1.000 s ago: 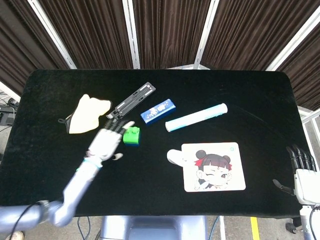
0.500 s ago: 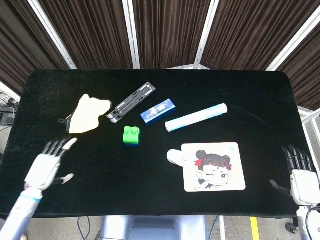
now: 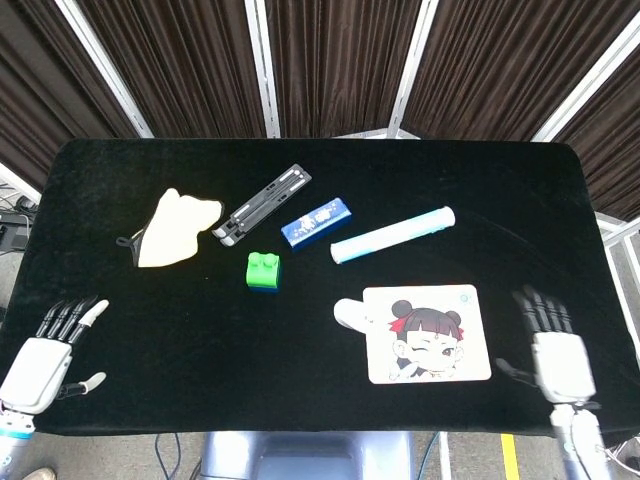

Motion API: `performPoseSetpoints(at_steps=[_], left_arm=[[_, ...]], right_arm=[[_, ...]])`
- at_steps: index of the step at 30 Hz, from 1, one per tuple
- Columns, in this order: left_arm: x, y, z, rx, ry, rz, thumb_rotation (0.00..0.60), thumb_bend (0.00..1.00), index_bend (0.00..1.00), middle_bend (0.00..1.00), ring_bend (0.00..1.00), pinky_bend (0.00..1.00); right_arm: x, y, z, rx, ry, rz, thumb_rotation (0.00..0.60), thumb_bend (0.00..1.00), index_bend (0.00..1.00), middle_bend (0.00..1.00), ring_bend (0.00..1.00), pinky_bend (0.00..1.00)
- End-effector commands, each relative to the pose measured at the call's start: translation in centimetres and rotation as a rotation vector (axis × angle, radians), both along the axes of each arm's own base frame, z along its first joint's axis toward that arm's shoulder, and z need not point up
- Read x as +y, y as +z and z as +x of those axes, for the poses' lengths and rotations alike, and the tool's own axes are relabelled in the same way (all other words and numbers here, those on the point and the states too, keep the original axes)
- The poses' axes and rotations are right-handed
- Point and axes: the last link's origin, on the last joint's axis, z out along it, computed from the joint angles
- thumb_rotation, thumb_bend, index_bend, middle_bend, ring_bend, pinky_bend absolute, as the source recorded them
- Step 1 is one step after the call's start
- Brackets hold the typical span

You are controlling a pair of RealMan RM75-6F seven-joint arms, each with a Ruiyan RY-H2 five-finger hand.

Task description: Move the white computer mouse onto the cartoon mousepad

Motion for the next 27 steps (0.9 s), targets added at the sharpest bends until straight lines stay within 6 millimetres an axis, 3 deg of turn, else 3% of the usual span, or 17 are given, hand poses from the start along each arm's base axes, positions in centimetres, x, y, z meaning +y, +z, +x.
performPoseSetpoints(at_steps=[1,6,14,19,27], left_arm=[[0.0,0.1,0.0,-0.008,-0.004,0.004,0.600,0.11,0.01,0.00,0.00,0.00],[0.0,0.4,-0.2,-0.025,-0.006,0.008,0.600,0.11,0.01,0.00,0.00,0.00],[0.2,0.8,-0.7,-0.047,0.003,0.002,0.600,0.11,0.00,0.00,0.00,0.00],[0.2,0.7,-0.8,-0.045,-0.006,-0.007,0.600,0.11,0.00,0.00,0.00,0.00],[0.2,0.5,-0.6,-0.051,-0.012,-0.020,0.600,0.11,0.00,0.00,0.00,0.00]], right_arm=[[-1.8,-3.3,5.1,-0.041,0.066,0.074,0.600,0.10,0.00,0.00,0.00,0.00],[-3.6,-7.4,9.9,-0.069,0.086,0.141,0.600,0.10,0.00,0.00,0.00,0.00],[-5.5,-11.9,14.8,-0.090,0.074,0.166,0.600,0.12,0.00,0.00,0.00,0.00],[-6.7,-13.8,16.6,-0.137,0.029,0.174,0.600,0.13,0.00,0.00,0.00,0.00],[-8.1,-15.3,16.9,-0.157,-0.051,0.175,0.600,0.12,0.07,0.00,0.00,0.00]])
